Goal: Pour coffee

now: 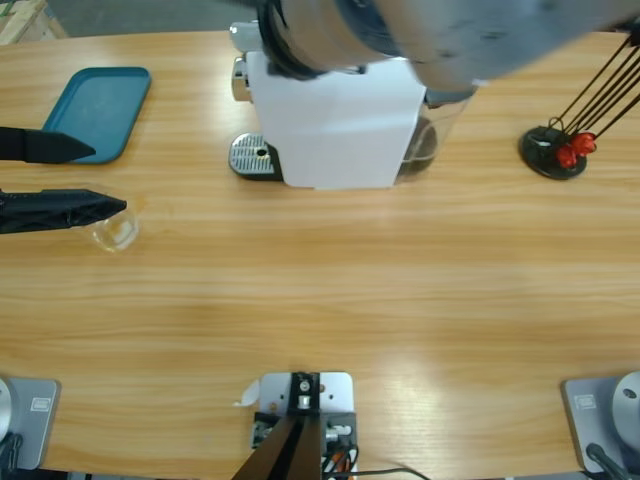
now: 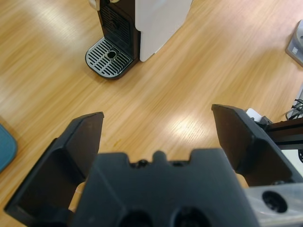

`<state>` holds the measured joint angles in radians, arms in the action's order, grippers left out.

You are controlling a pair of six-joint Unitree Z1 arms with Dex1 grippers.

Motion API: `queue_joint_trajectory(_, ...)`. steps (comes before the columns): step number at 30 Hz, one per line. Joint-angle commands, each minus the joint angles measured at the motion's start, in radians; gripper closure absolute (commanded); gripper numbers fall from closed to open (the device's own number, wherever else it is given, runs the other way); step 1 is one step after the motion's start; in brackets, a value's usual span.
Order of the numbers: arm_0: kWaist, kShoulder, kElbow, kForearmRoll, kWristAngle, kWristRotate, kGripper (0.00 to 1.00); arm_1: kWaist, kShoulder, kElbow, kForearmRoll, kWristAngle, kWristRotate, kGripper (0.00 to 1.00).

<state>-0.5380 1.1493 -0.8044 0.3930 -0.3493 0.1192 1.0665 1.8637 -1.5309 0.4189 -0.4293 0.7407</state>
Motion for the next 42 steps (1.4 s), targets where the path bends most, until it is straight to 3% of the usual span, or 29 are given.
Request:
queue_joint_trajectory(1,0.005,0.007,0.032,-0.023,-0.017,0.046,0.0,-0.014,-0.109,-0.074,0.069,0.112,-0.315,0.128)
queue_joint_trajectory(4,0.005,-0.008,0.024,-0.023,-0.003,0.04,0.0,-0.036,-0.141,-0.099,0.069,0.164,-0.356,0.001)
queue_joint_trajectory(11,0.006,-0.025,0.025,0.025,0.028,0.033,0.0,-0.096,-0.278,-0.078,0.165,0.309,-0.509,0.0)
queue_joint_trajectory(14,0.006,-0.031,0.024,0.048,0.044,0.033,0.0,-0.18,-0.356,0.006,0.193,0.47,-0.581,0.0)
queue_joint_trajectory(17,0.006,-0.026,-0.001,0.127,0.073,0.077,0.0,-0.232,-0.407,0.092,0.227,0.549,-0.647,0.0)
queue_joint_trajectory(23,0.006,-0.014,-0.095,0.382,0.167,0.268,0.0,-0.243,-0.506,0.25,0.336,0.532,-0.742,0.0)
queue_joint_trajectory(28,0.031,-0.035,-0.106,0.484,0.252,0.284,0.0,-0.258,-0.587,0.324,0.332,0.494,-0.738,0.0)
queue_joint_trajectory(33,0.089,-0.039,-0.045,0.464,0.334,0.255,0.0,-0.265,-0.589,0.374,0.276,0.494,-0.728,0.0)
queue_joint_trajectory(36,0.119,-0.155,0.051,0.402,0.336,0.249,0.0,-0.281,-0.586,0.403,0.227,0.503,-0.724,0.0)
queue_joint_trajectory(42,0.148,-0.232,0.106,0.316,0.244,0.257,0.0,-0.329,-0.536,0.448,0.117,0.526,-0.732,0.0)
